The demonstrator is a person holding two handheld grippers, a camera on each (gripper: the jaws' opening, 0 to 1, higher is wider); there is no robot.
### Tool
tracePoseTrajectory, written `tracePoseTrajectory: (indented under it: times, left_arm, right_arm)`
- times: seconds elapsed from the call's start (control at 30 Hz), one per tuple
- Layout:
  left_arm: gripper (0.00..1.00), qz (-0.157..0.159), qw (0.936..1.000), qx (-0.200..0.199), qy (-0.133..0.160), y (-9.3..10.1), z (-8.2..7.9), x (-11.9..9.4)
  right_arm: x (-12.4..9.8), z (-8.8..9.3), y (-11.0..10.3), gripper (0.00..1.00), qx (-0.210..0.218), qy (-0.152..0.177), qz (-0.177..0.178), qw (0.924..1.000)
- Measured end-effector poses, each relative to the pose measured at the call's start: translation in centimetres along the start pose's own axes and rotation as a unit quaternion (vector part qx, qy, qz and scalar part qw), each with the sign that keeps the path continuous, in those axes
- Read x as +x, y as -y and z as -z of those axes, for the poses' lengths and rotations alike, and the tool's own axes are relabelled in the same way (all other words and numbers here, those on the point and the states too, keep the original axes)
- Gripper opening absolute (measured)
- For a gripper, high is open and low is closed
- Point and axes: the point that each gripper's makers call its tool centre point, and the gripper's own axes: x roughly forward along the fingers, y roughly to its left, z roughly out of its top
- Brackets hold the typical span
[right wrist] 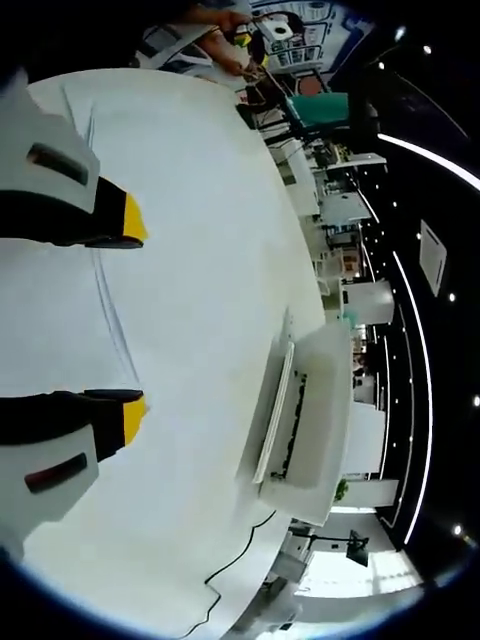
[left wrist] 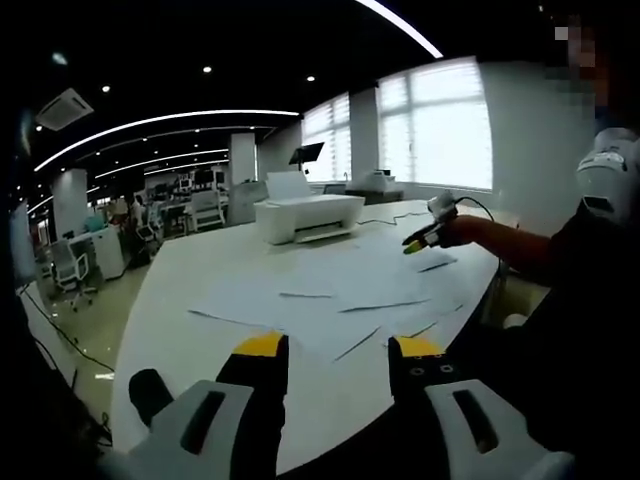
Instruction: Organize the stack of printing papers by aligning and flattening the scattered papers on the table
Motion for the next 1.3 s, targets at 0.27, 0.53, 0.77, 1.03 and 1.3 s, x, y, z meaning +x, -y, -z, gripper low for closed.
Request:
tracePoseTrajectory:
  times: [0.27,0.53,0.77,1.03,1.3]
  left_arm:
    - [0.45,0.001,1.0,0.002,-0.002,0.0,-0.1,0.2]
    - [0.45,0.005,1.0,0.004,-0.005,0.2,-0.5,0.8]
    - [0.45,0.003,0.9999,0.007,-0.007,0.2,-0.7,0.7]
    - [0.45,0.005,0.9999,0.004,-0.013,0.5,-0.2,1.0]
    - [0.45,0.006,0.9999,0.003,-0.014,0.5,-0.3,1.2]
  right_arm:
    - [1.0,-0.2,0.8,0.53,0.007,0.004,0.006,0.9999]
    - [2.0,-1.2,2.3,0.54,0.01,0.038,0.037,0.9986]
    - [2.4,-1.4,2.6,0.54,0.016,0.048,0.049,0.9975]
    - [3.1,-0.6,2.9,0.55,0.025,0.044,0.056,0.9971]
    - [3.4,0.2,2.6,0.55,0.033,0.048,0.061,0.9964]
